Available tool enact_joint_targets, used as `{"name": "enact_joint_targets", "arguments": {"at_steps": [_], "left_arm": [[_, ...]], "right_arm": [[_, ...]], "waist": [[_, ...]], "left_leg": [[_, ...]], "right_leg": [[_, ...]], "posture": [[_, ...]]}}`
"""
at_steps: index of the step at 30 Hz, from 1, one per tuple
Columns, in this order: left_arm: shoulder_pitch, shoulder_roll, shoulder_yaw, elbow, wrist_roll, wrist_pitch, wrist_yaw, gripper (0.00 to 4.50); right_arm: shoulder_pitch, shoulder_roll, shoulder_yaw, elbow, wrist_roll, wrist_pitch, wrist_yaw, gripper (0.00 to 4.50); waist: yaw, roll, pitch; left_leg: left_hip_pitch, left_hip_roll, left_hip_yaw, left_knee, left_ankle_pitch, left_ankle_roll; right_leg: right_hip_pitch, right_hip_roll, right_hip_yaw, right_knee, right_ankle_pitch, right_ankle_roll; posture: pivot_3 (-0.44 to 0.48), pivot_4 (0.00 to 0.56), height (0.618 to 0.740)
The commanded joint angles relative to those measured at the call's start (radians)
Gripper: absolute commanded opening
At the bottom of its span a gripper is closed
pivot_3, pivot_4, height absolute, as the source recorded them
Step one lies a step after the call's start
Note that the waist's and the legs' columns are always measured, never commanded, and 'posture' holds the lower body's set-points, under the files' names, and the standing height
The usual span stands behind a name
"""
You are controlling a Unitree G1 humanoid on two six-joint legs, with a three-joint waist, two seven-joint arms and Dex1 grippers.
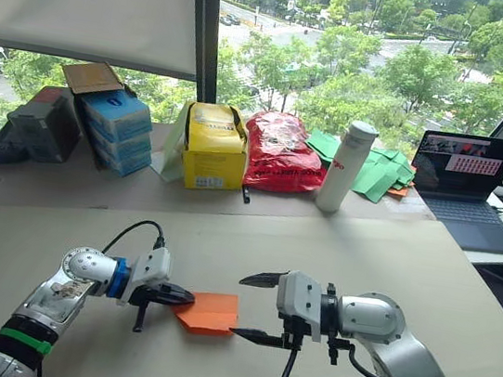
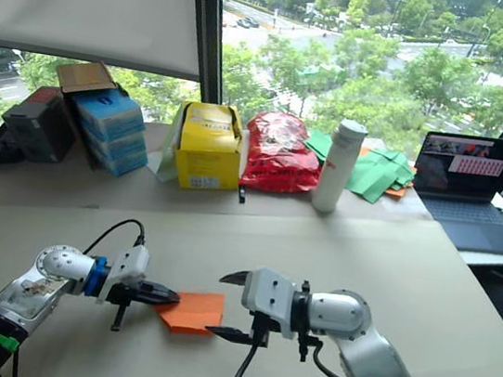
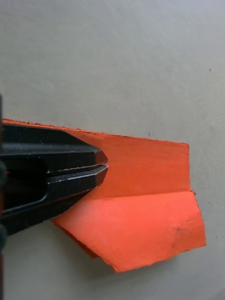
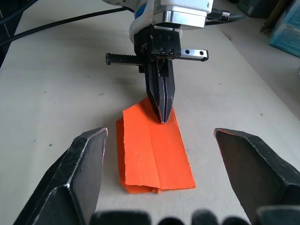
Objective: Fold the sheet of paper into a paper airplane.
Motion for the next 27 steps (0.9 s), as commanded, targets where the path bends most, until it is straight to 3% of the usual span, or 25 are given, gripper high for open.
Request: {"name": "enact_joint_targets", "arguments": {"at_steps": [1, 11, 27], "left_arm": [[0.018, 0.009, -0.029, -0.043, 0.046, -0.013, 0.019, 0.03], [0.032, 0.056, -0.031, -0.095, 0.066, 0.035, 0.021, 0.03], [0.104, 0.104, -0.019, -0.104, 0.077, 0.006, 0.038, 0.03]], "right_arm": [[0.012, -0.007, -0.014, -0.04, 0.02, 0.01, -0.015, 4.03], [-0.006, -0.059, 0.092, 0.04, -0.098, -0.139, 0.044, 4.03], [-0.04, 0.059, 0.197, 0.226, -0.29, -0.334, -0.044, 4.03]], "waist": [[0.001, 0.0, 0.0], [-0.002, 0.0, 0.0], [-0.01, 0.0, 0.0]], "left_leg": [[0.0, 0.0, 0.0, 0.0, 0.0, 0.0], [0.001, 0.0, 0.0, 0.0, 0.0, 0.0], [0.002, 0.0, 0.0, 0.0, 0.002, -0.004]], "right_leg": [[0.0, 0.0, 0.0, 0.0, 0.0, 0.0], [0.001, 0.001, -0.002, 0.0, 0.0, 0.0], [0.002, 0.001, -0.002, 0.001, 0.0, 0.0]], "posture": [[0.0, 0.15, 0.74], [0.0, 0.15, 0.74], [0.0, 0.15, 0.74]]}}
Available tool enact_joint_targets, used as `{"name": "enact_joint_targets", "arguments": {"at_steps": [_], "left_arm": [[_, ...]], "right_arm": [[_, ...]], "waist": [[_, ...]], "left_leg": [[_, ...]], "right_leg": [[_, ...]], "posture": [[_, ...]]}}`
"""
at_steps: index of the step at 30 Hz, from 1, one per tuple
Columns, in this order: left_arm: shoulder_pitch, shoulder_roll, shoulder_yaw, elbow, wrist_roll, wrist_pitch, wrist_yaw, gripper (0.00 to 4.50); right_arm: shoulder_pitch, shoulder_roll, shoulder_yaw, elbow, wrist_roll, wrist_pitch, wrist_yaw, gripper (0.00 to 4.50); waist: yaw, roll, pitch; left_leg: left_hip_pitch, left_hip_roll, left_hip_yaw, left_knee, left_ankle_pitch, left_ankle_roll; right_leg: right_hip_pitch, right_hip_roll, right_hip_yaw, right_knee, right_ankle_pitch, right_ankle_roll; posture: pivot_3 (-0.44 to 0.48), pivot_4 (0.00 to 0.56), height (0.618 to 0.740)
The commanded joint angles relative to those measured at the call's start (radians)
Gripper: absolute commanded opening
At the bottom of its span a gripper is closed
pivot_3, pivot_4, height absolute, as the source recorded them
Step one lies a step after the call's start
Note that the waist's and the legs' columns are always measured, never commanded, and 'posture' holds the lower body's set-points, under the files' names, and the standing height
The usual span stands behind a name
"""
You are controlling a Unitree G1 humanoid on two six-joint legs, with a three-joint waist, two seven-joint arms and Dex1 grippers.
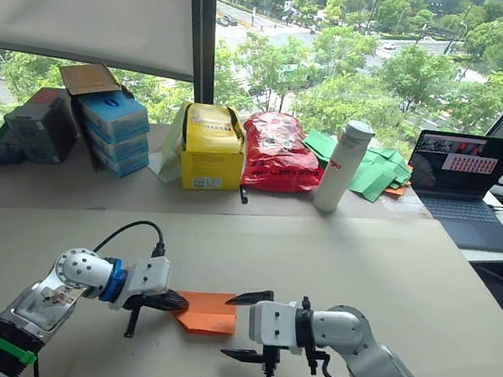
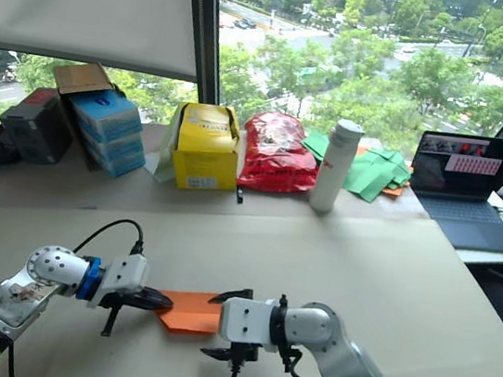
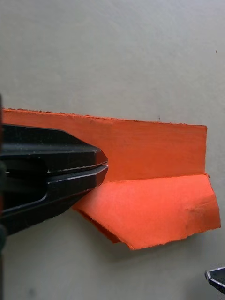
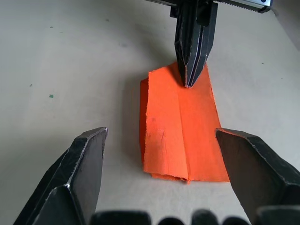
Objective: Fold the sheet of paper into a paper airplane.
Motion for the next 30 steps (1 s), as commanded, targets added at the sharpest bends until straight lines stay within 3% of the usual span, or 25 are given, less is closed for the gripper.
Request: {"name": "enact_joint_targets", "arguments": {"at_steps": [1, 5, 13, 21, 30], "left_arm": [[0.034, 0.024, -0.018, 0.029, 0.035, -0.003, -0.004, 0.03], [0.041, 0.029, -0.016, 0.06, 0.044, -0.032, 0.001, 0.0], [0.025, 0.019, -0.025, 0.128, 0.062, -0.098, 0.014, 0.0], [0.014, 0.013, -0.035, 0.193, 0.072, -0.161, 0.019, 0.0], [0.002, 0.013, -0.036, 0.215, 0.072, -0.185, 0.025, 0.0]], "right_arm": [[-0.02, 0.016, 0.003, 0.016, -0.024, -0.051, -0.018, 4.03], [-0.027, 0.034, 0.004, 0.041, -0.041, -0.069, -0.028, 2.96], [-0.036, 0.059, -0.011, 0.063, -0.041, -0.063, -0.031, 0.2], [-0.061, 0.076, -0.018, 0.079, -0.011, -0.018, -0.015, 0.09], [-0.156, 0.14, -0.033, 0.176, 0.02, 0.232, 0.008, 0.09]], "waist": [[0.0, 0.0, 0.0], [0.0, 0.0, 0.0], [0.0, 0.001, 0.0], [0.0, 0.001, 0.0], [0.0, 0.001, 0.0]], "left_leg": [[0.0, 0.0, 0.0, 0.0, 0.0, 0.0], [0.001, 0.0, 0.0, 0.0, 0.0, 0.0], [0.012, 0.0, 0.0, -0.002, -0.004, 0.007], [0.015, 0.0, 0.0, -0.002, -0.004, 0.007], [0.015, 0.0, 0.0, -0.002, -0.004, 0.006]], "right_leg": [[0.0, 0.0, 0.0, 0.0, 0.0, 0.0], [0.001, 0.0, 0.0, 0.0, 0.0, 0.0], [0.011, 0.0, 0.0, -0.001, 0.0, 0.0], [0.013, 0.0, 0.0, -0.001, 0.0, 0.0], [0.013, 0.0, 0.0, -0.001, 0.0, 0.0]], "posture": [[0.0, 0.15, 0.74], [0.0, 0.15, 0.74], [0.0, 0.15, 0.74], [0.0, 0.15, 0.74], [0.0, 0.15, 0.74]]}}
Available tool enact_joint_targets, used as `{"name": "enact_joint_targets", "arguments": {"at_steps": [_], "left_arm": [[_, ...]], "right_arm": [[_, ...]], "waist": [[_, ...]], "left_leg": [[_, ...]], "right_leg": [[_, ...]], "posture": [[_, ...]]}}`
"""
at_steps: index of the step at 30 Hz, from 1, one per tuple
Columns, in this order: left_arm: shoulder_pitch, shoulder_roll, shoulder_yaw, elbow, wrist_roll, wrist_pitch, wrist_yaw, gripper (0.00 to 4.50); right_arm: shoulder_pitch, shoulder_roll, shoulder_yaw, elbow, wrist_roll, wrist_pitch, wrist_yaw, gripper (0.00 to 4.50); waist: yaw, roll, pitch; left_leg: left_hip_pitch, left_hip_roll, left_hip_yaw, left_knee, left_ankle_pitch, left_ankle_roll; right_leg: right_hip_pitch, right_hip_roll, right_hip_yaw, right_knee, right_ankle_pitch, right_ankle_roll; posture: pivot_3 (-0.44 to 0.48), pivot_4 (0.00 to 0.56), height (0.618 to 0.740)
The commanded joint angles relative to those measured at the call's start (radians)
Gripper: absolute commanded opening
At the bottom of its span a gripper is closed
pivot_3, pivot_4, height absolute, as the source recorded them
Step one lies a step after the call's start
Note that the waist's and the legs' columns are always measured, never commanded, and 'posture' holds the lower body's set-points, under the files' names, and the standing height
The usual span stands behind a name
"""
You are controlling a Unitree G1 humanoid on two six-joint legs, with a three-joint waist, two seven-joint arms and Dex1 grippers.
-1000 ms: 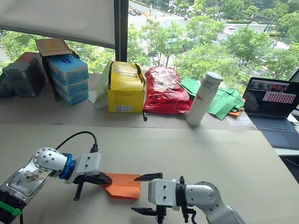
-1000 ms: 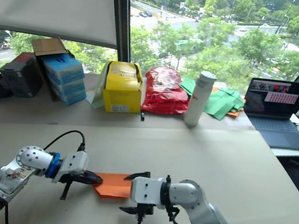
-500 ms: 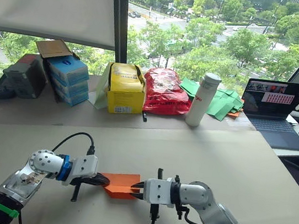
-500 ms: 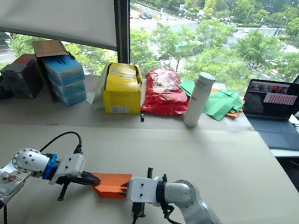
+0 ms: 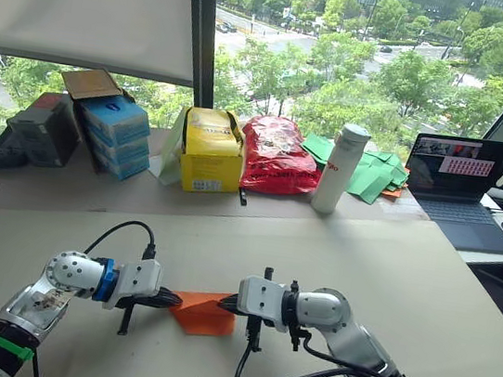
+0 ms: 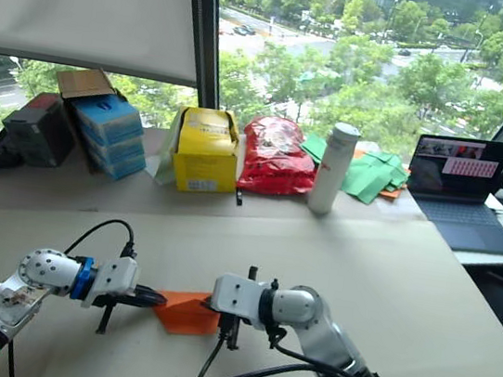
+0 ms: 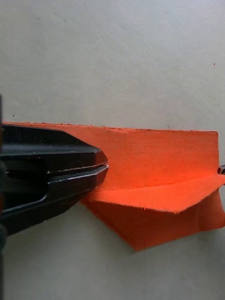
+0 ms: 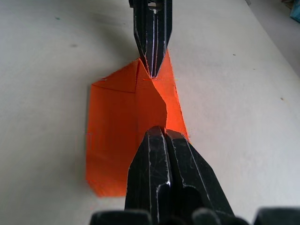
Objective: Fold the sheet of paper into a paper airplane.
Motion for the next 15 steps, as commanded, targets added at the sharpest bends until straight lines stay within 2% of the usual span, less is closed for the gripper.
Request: {"name": "enact_joint_targets", "arguments": {"at_steps": [1, 10, 15], "left_arm": [[0.023, 0.009, -0.03, 0.058, 0.068, 0.016, 0.011, 0.0], [0.023, 0.014, -0.019, 0.04, 0.061, 0.026, 0.028, 0.0], [0.008, 0.047, 0.035, -0.048, 0.001, 0.091, 0.013, 0.0]], "right_arm": [[-0.035, 0.018, -0.015, 0.016, 0.029, 0.086, 0.015, 0.09], [-0.079, 0.058, 0.04, 0.135, -0.043, 0.172, -0.018, 0.09], [-0.08, 0.057, 0.053, 0.151, -0.053, 0.189, -0.026, 0.09]], "waist": [[0.0, 0.0, 0.0], [0.0, 0.001, -0.001], [-0.004, 0.001, -0.001]], "left_leg": [[0.0, 0.0, 0.0, 0.0, 0.0, 0.0], [0.001, 0.0, 0.0, 0.0, 0.0, 0.0], [0.001, 0.001, 0.0, 0.0, 0.0, -0.001]], "right_leg": [[0.0, 0.0, 0.0, 0.0, 0.0, 0.0], [0.0, 0.0, 0.0, 0.0, 0.0, 0.0], [0.0, 0.0, 0.0, 0.0, 0.0, 0.0]], "posture": [[0.0, 0.15, 0.74], [0.0, 0.15, 0.74], [0.0, 0.15, 0.74]]}}
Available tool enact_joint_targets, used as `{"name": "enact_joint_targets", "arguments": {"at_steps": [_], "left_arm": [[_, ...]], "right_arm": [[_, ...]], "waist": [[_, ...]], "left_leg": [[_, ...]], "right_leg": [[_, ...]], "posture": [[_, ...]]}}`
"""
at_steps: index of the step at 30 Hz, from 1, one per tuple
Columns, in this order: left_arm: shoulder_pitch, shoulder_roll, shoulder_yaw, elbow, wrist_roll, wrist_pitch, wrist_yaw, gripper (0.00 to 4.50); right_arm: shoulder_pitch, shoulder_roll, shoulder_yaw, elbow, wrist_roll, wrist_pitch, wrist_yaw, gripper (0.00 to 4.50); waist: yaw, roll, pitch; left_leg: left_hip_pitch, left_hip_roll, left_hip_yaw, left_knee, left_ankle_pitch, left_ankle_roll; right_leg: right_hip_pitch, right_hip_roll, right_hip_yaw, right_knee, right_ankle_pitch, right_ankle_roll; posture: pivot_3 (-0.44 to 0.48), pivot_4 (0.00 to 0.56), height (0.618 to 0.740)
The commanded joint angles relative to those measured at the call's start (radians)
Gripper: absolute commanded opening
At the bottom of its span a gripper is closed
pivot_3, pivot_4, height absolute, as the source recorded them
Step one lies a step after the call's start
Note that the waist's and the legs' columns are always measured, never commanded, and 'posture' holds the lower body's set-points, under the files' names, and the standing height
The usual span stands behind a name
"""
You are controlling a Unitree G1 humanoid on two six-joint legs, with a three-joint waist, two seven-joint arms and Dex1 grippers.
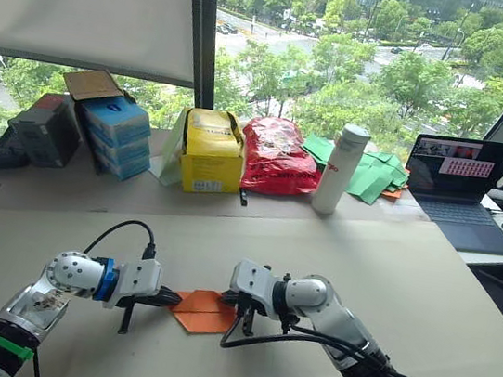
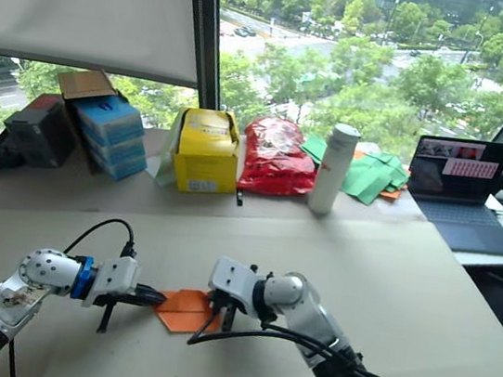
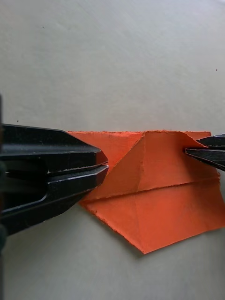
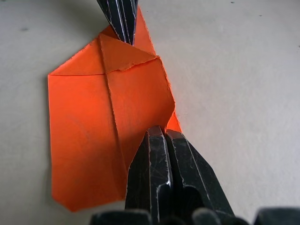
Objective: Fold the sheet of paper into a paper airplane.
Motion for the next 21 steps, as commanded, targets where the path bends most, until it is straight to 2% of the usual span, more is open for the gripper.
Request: {"name": "enact_joint_targets", "arguments": {"at_steps": [1, 5, 11, 21], "left_arm": [[0.003, 0.051, 0.044, -0.071, -0.03, 0.099, -0.013, 0.0], [-0.006, 0.072, 0.069, -0.162, -0.08, 0.191, -0.028, 0.0], [0.015, 0.03, 0.053, -0.313, -0.165, 0.351, -0.017, 0.0], [0.0, 0.0, -0.042, -0.242, -0.016, 0.307, 0.023, 0.0]], "right_arm": [[0.005, -0.01, 0.028, 0.041, -0.043, 0.036, -0.021, 0.09], [0.003, -0.013, 0.034, 0.047, -0.048, 0.035, -0.025, 0.09], [0.007, -0.012, 0.045, 0.045, -0.057, 0.041, -0.032, 0.09], [-0.005, -0.01, 0.037, 0.009, -0.045, 0.067, -0.039, 0.09]], "waist": [[-0.002, 0.0, 0.0], [-0.003, 0.0, 0.0], [-0.003, 0.0, 0.0], [-0.003, 0.0, 0.0]], "left_leg": [[0.0, 0.0, 0.0, 0.0, 0.0, 0.0], [-0.001, 0.0, 0.0, -0.001, 0.0, 0.0], [-0.001, 0.0, 0.0, -0.001, 0.0, 0.0], [-0.001, 0.001, 0.0, -0.001, 0.0, -0.001]], "right_leg": [[0.0, 0.0, 0.0, 0.0, 0.0, 0.0], [-0.001, 0.001, 0.0, 0.0, 0.0, 0.0], [0.0, 0.0, 0.0, 0.0, 0.0, 0.0], [-0.001, 0.001, 0.0, 0.0, 0.0, 0.0]], "posture": [[0.0, 0.15, 0.74], [0.0, 0.15, 0.74], [0.0, 0.15, 0.74], [0.0, 0.15, 0.74]]}}
